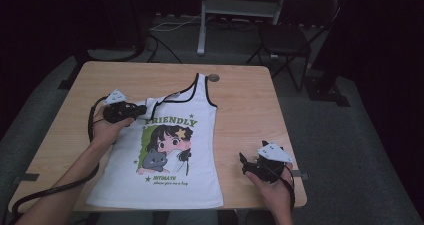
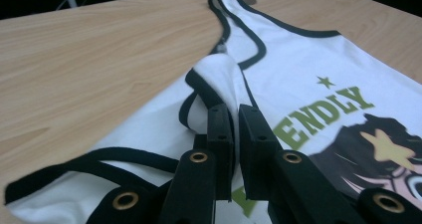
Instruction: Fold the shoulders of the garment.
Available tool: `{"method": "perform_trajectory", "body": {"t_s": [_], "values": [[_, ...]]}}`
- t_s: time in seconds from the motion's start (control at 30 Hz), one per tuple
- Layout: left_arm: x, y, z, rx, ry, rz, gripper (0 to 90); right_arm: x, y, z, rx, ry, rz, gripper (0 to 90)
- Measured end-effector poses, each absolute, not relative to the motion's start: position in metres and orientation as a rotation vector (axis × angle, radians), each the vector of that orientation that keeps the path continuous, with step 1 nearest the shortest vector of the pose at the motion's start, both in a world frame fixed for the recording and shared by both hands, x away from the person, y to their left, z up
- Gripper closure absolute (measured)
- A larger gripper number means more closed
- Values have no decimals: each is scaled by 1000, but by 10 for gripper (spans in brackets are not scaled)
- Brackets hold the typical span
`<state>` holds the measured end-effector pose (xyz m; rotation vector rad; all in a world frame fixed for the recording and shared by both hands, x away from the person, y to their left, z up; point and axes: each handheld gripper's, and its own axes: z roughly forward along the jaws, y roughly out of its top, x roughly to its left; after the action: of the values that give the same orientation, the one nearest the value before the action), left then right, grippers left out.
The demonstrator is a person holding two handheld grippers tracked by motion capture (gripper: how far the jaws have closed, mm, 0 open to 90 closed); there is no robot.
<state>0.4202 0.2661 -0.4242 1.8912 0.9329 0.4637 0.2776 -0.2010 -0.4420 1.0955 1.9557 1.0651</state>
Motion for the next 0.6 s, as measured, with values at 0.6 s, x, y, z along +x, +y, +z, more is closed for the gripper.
{"method": "perform_trajectory", "body": {"t_s": [0.6], "values": [[401,269,-435,1909,891,417,826,278,-201,-442,1094,1957,1060,132]]}}
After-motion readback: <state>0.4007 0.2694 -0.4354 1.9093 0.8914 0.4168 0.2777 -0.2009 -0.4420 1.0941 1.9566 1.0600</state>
